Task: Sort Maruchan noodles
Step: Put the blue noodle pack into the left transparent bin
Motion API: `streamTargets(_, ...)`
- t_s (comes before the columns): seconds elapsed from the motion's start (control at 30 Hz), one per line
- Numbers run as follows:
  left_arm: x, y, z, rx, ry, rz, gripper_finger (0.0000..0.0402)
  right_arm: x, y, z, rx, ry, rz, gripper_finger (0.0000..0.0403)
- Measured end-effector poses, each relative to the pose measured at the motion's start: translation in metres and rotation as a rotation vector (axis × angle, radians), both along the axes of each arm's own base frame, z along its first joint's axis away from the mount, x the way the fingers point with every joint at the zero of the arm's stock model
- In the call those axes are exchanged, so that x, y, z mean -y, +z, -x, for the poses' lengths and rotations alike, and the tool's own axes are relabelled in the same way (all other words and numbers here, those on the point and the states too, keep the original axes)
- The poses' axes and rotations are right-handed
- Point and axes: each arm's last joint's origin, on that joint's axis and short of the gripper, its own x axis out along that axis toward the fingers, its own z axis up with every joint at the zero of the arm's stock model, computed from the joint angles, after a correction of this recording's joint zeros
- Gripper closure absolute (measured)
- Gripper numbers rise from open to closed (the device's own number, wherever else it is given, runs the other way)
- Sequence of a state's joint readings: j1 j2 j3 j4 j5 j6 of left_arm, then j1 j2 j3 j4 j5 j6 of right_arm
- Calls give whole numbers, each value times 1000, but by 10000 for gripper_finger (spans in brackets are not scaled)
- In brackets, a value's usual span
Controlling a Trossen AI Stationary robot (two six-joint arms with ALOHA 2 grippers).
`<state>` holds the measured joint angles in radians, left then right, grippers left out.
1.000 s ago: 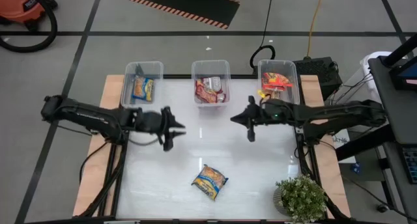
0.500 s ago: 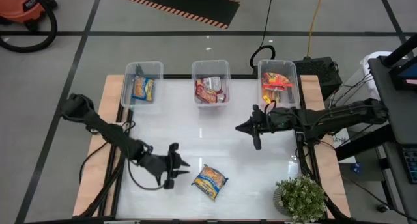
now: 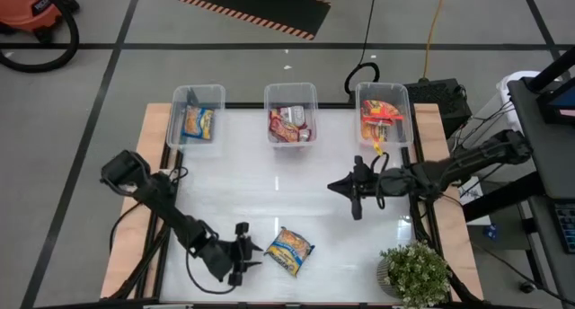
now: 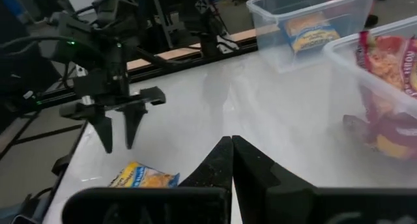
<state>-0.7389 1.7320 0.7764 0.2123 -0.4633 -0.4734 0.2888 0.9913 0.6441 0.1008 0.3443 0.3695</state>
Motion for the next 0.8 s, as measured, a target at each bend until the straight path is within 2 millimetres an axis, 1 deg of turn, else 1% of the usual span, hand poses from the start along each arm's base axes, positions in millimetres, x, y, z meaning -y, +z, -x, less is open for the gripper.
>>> streamTargets(0.07, 3, -5, -2, 5, 33, -15, 193, -3, 0, 1, 1, 13, -11, 403)
streamTargets(0.17, 2, -13, -4, 0, 92, -25, 137, -8, -1, 1, -3, 29, -16, 403)
streamTargets(0.23, 1, -17, -4, -6, 111, -14, 107, -10, -2, 2, -6, 22, -8, 403)
streamTargets(0.3, 3, -20, -6, -2, 117, -2, 87, -11, -2, 2, -5, 24, -6, 403)
streamTargets(0.5, 5, -32, -11, 22, 121, 19, 78, -11, -3, 1, -11, 28, 9, 403)
streamTargets(0.73, -2, -46, -21, 17, 204, 63, 78, -11, -3, 1, -12, 30, 20, 403)
streamTargets(0.8, -4, -49, -23, 16, 227, 71, 84, -11, -3, 1, -13, 32, 26, 403)
